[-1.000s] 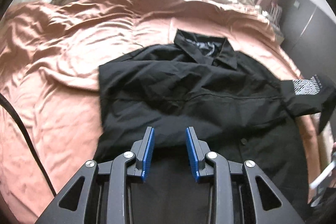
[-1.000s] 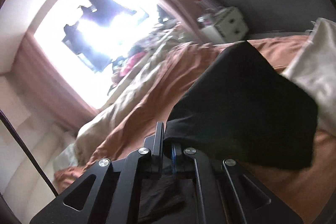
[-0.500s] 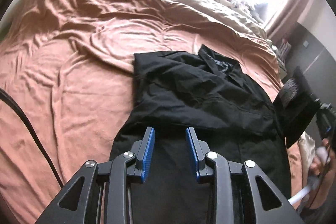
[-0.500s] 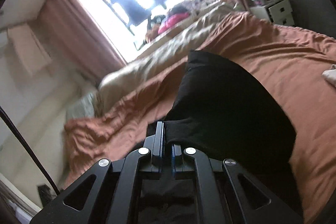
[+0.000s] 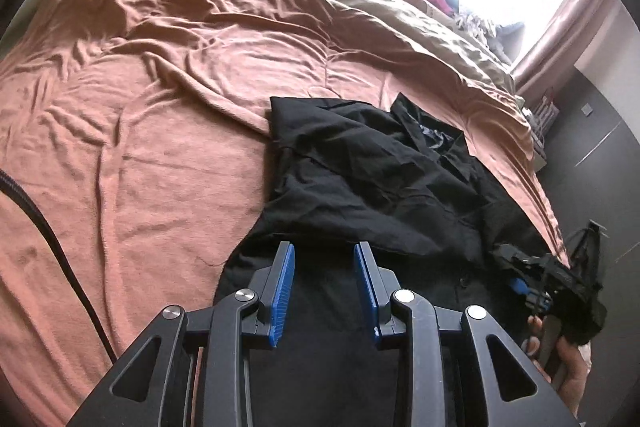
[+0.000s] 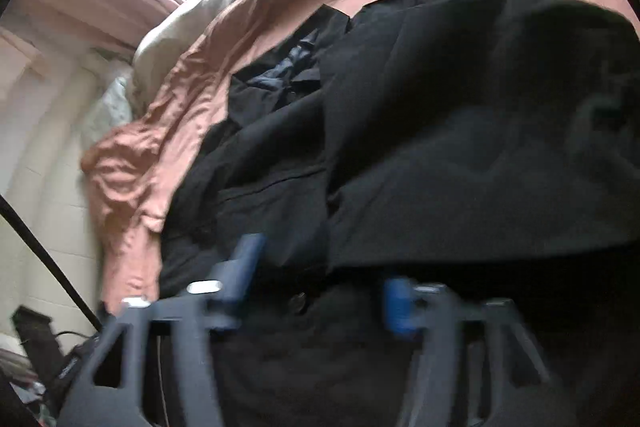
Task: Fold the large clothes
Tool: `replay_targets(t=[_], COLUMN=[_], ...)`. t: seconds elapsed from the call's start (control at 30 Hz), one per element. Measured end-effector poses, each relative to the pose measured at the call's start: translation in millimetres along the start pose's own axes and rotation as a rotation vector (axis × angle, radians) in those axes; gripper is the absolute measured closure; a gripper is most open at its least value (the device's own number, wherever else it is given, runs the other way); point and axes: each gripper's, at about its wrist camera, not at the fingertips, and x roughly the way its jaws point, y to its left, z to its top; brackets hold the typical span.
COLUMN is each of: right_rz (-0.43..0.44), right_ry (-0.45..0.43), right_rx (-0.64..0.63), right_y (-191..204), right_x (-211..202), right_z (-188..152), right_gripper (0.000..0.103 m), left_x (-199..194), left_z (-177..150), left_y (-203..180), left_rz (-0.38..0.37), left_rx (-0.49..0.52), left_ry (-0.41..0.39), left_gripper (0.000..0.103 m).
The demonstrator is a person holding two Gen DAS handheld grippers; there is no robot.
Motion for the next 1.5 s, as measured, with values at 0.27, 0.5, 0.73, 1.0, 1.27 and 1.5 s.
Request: replay_targets(t=[0.27,0.5,0.73,1.0,1.27,1.5], right_rz=[-0.027,-0.102,-0.097,0.003,0.063,0.051], right_ry=[-0.154,-0.259,-0.382,-0.446,-0.373,-0.180], right_rx=[0.285,0.396,0.222,-0.026,-0.189,-0.287], right_y=[-78,-131,-62,24,63,83], right_x=[-77,-93,-93,-88,-34,35], right_z=[-38,-26,-16,-34,-51,-45], right_gripper=[0.033,0.053,0.096,0.096,0.096,0.096], left_x=[3,7,2,-9,-19,-23], left_z=[-3,-3,-1,4,12,16], left_y=[-5,0,4,16,47,75], left_rz=[0.002,0.025,0.023,-0.008,-0.015,-0.011], left_rx=[0.019,0.003,-0.012,-0.046,-0.132,-0.195], left_ry=[0.013,0.018,0.004,-0.018,-0.039,-0.041], left_gripper=[0.070,0.070,0.070,0.070,0.070,0.070])
